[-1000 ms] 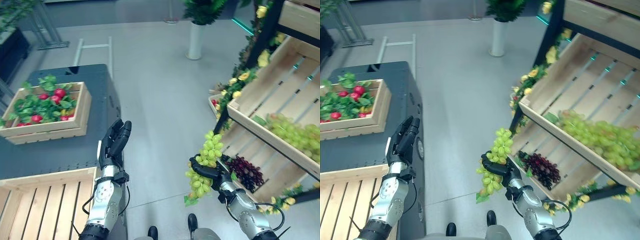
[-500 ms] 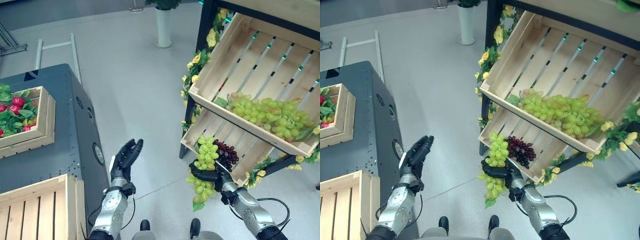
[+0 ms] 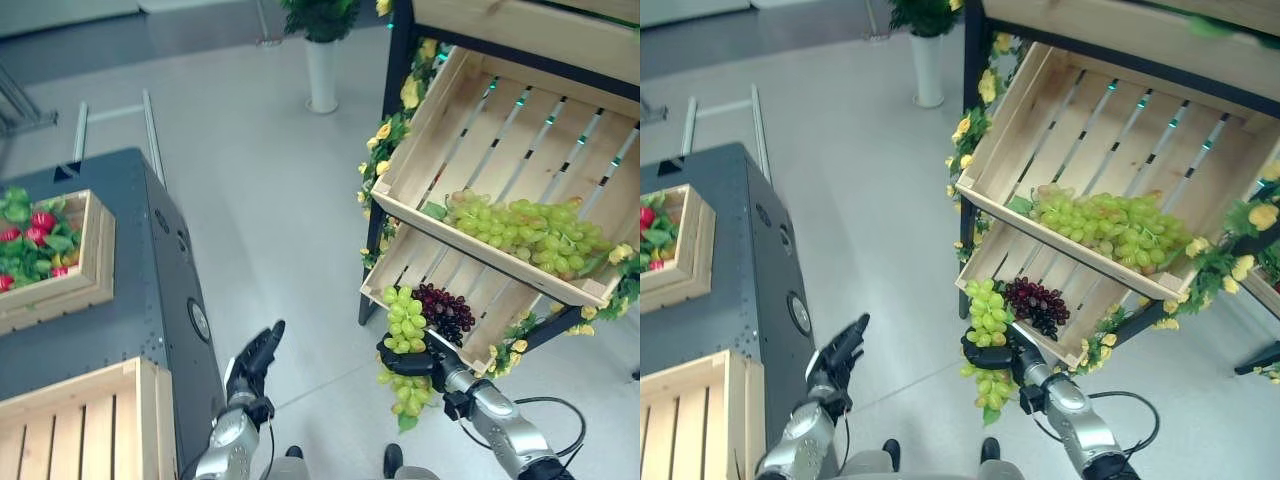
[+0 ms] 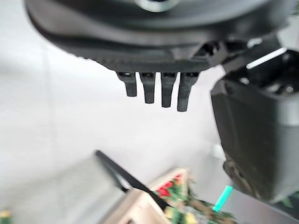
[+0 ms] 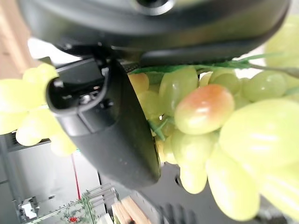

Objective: Pick up the fruits from the basket on one side to the basket on the other side

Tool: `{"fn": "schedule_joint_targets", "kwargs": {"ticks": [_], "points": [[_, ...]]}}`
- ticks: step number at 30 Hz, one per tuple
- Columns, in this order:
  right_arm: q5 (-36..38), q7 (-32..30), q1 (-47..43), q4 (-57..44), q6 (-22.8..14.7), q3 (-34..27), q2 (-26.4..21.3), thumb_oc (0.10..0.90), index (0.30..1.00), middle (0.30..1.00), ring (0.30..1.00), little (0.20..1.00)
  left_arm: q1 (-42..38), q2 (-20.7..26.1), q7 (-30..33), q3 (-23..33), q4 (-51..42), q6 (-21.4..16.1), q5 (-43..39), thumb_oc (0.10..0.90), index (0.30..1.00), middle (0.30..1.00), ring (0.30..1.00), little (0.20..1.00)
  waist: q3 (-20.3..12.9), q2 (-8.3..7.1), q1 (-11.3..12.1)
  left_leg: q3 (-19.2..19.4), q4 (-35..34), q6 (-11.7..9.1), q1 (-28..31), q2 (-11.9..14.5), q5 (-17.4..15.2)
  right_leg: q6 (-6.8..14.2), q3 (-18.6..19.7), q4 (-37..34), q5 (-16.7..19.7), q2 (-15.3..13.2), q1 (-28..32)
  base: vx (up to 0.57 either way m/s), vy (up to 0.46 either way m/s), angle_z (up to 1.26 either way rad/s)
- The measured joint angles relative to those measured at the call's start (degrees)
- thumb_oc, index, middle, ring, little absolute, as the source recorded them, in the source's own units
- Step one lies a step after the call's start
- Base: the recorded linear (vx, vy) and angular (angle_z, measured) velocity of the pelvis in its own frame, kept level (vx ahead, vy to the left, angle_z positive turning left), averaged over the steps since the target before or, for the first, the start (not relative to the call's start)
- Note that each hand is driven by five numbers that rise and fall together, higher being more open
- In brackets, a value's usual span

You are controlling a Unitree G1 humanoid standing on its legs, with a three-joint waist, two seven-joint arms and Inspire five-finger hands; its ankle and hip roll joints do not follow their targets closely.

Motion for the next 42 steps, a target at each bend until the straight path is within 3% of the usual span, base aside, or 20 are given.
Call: {"fn": "schedule_joint_targets", "kwargs": {"ticks": [3,5,11,15,20,23,27,31,36,42], "points": [[0.0,0.6,1.3,-3.9,-0.6,-0.4,-0.7,0.4,0.3,0.3,0.3,0.3,-0.1,1.6,0.7,1.1,-0.1,0.0,-0.2,0.8,0.9,0.9,0.9,0.9,-0.1,-2.59,-2.0,0.8,-2.0,0.9,0.3,-0.8,1.5,0.8,0.1,-0.2,0.8,-1.1,-0.7,0.02,0.05,-0.09],[0.0,2.4,2.1,-5.7,-1.0,-0.6,-0.7,0.4,0.3,0.3,0.3,0.3,-0.1,1.9,1.0,1.7,-0.1,0.0,-0.2,0.8,0.9,0.9,0.9,0.9,-0.3,-3.32,-2.6,0.9,-2.0,1.2,0.4,-1.0,1.5,0.8,0.1,-0.2,0.9,-1.2,-0.7,0.03,0.043,-0.04],[-0.2,9.3,2.9,-14.4,-1.0,-0.9,-5.2,0.4,0.3,0.3,0.3,0.3,0.1,2.0,1.1,2.1,-0.1,-0.2,-0.2,0.8,0.9,0.9,0.9,0.9,-0.3,-3.27,-2.8,2.2,-2.0,1.0,0.9,-0.7,1.3,1.0,1.2,-0.2,0.9,-0.7,-0.7,0.02,0.02,-0.08],[0.0,11.5,2.7,-18.7,-1.0,-4.0,-6.0,0.4,0.3,0.3,0.3,0.3,0.0,2.0,1.3,2.0,0.0,-0.2,-0.1,0.8,0.9,0.9,0.9,0.9,-0.3,-3.3,-2.9,2.8,-2.0,0.9,1.3,-0.3,1.1,0.9,1.7,-0.2,0.9,-0.3,-0.7,0.01,0.009,-0.09],[0.4,15.3,2.3,-24.0,-1.0,-8.5,-10.7,0.4,0.3,0.3,0.3,0.3,0.0,1.8,1.2,2.0,0.2,-0.2,-0.1,0.8,0.9,0.9,0.9,0.9,-0.4,-3.37,-3.3,3.4,-2.0,0.8,1.6,-0.1,1.0,0.9,2.6,-0.2,0.9,0.0,-0.8,0.01,0.0,-0.06],[3.6,15.3,0.4,-26.5,-1.0,-10.0,-15.1,0.4,0.3,0.3,0.3,0.3,0.1,1.8,1.1,2.1,0.9,-0.2,-0.1,0.8,0.9,0.9,0.9,0.9,-0.5,-3.56,-4.4,4.0,-2.0,0.9,1.6,-0.1,1.0,0.8,3.0,-0.2,1.0,-0.1,-1.0,0.01,0.016,-0.09],[7.5,15.0,-3.8,-27.2,-1.0,-14.8,-15.7,0.4,0.3,0.3,0.3,0.3,0.0,1.8,0.7,2.1,2.8,-0.2,-0.1,0.8,0.9,0.9,0.9,0.9,-0.9,-4.05,-5.8,4.3,-2.0,0.8,1.7,-0.1,0.9,0.9,3.3,-0.2,1.0,0.0,-1.1,0.03,0.03,-0.04],[9.6,13.0,-6.7,-27.8,-1.0,-18.7,-20.1,0.4,0.3,0.3,0.3,0.3,-0.1,1.7,0.0,2.1,3.6,-0.2,-0.1,0.8,0.9,0.9,0.9,0.9,-1.6,-4.29,-6.0,4.7,-2.0,0.6,1.9,-0.1,0.7,0.9,3.6,-0.2,1.0,0.1,-1.1,0.03,0.029,-0.04],[11.9,12.9,-9.2,-27.8,-1.0,-19.1,-23.4,0.4,0.3,0.3,0.3,0.3,-0.2,1.6,-0.3,2.1,5.6,-0.2,-0.1,0.8,0.9,0.9,0.9,0.9,-2.2,-4.44,-6.0,4.8,-2.0,0.6,2.1,-0.1,0.6,0.9,4.1,-0.2,1.0,0.2,-1.1,0.01,0.005,-0.04],[11.7,12.6,-15.4,-24.3,-1.0,-18.1,-31.0,0.4,0.3,0.3,0.3,0.3,-0.7,1.6,-0.7,1.8,6.7,-0.2,-0.1,0.8,0.9,0.9,0.9,0.9,-2.8,-4.87,-5.8,4.8,-2.0,0.6,2.1,-0.1,0.6,0.9,4.1,-0.2,1.0,0.2,-1.1,0.0,0.0,0.0]]}}
